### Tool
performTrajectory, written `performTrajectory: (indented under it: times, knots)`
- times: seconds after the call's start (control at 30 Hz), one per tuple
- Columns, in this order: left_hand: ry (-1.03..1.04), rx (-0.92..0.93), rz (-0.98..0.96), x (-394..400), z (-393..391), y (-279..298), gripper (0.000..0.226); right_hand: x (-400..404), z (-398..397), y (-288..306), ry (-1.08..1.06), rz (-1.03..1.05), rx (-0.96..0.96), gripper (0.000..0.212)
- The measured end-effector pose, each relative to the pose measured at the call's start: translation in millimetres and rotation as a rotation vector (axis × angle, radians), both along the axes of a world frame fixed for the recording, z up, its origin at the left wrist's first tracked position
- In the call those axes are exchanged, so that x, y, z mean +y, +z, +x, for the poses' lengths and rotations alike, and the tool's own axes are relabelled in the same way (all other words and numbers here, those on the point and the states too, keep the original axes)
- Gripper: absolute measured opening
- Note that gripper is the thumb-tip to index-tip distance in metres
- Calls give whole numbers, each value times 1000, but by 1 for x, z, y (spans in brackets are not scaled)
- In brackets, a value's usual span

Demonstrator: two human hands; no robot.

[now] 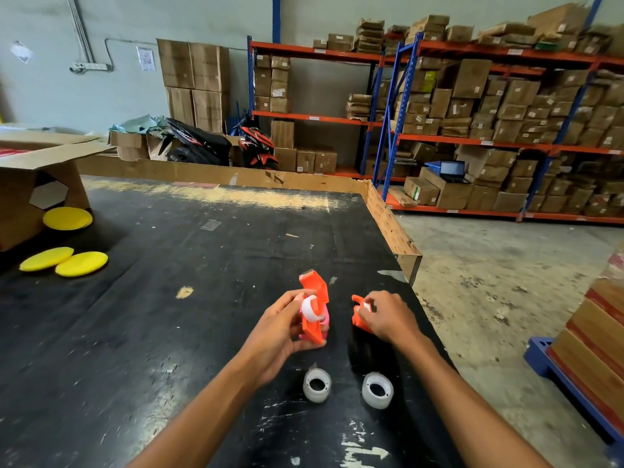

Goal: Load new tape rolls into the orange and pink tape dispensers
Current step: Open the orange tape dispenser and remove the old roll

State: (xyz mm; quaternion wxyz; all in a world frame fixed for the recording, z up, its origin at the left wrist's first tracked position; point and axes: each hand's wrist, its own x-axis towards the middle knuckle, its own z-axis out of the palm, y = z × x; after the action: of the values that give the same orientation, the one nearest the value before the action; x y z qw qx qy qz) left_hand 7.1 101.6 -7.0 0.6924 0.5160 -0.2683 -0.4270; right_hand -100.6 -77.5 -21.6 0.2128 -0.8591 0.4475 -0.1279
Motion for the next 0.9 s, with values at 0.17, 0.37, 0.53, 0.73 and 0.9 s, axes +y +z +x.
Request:
performTrajectory:
  times: [0.17, 0.37, 0.53, 0.73, 0.9]
  knots:
    - [2, -26, 28, -1, -1, -2, 26, 41, -11, 40, 298, 329, -476, 22]
    - [-11, -96, 11, -11, -12, -2, 26, 62, -20, 38, 425, 271, -487, 30]
    - [22, -141, 3, -11, -14, -6, 26, 55, -38, 43, 329, 398, -630, 20]
    - [37, -134, 20, -1, -14, -9, 24, 34, -53, 21, 203, 240, -209, 26]
    - [36, -122, 37, 7, -15, -14, 25, 30, -60, 2, 1, 49, 166, 24]
